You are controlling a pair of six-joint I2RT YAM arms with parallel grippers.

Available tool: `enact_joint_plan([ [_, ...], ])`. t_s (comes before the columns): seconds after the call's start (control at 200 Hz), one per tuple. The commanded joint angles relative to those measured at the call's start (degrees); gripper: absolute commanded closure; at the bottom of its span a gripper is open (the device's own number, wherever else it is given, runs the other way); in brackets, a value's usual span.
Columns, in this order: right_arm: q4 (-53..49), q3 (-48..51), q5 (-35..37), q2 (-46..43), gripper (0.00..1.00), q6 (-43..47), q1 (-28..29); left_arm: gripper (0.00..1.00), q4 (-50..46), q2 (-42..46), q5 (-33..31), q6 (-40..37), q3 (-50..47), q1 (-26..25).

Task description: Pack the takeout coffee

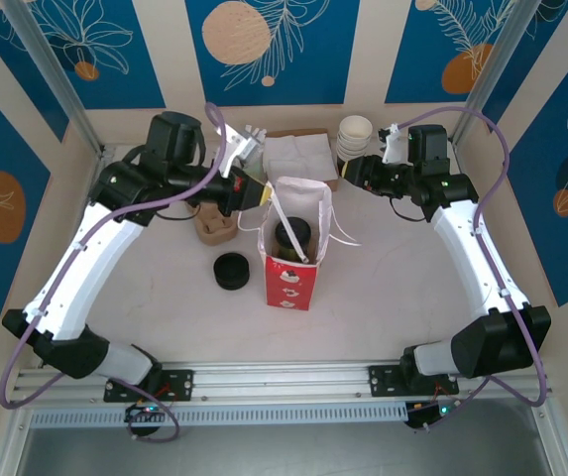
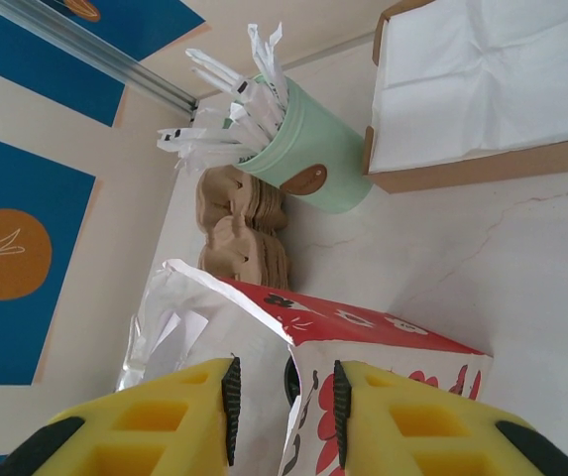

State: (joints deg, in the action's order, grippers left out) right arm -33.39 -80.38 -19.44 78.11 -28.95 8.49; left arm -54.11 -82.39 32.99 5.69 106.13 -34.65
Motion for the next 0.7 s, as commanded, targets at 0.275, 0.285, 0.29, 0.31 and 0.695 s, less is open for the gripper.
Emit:
enact_joint_plan([
  [0.275, 1.5, -0.2, -0.8, 0.7, 0.66, -1.4, -0.2, 0.9, -4.2, 1.8, -5.3, -7.6, -5.4, -3.0],
  [0.285, 1.5, -0.2, -0.9, 0.7, 0.66, -1.4, -0.2, 0.88, -4.2, 1.7, -5.4, -7.7, -5.4, -3.1],
  [0.29, 1.5, -0.2, -0.9, 0.6, 0.66, -1.4, -0.2, 0.86, -4.2, 1.8, -5.5, -7.7, -5.4, -3.1],
  [0.31, 1.5, -0.2, -0.9, 0.6, 0.66, -1.4, -0.2, 0.78, -4.2, 1.7, -5.5, -7.7, -5.3, -3.2],
  [0.695, 1.8, 0.6, -0.2, 0.4, 0.66, -1.7, 0.1, 0.52, -1.1, -1.4, -20.2, 3.4, -5.9, -3.4],
])
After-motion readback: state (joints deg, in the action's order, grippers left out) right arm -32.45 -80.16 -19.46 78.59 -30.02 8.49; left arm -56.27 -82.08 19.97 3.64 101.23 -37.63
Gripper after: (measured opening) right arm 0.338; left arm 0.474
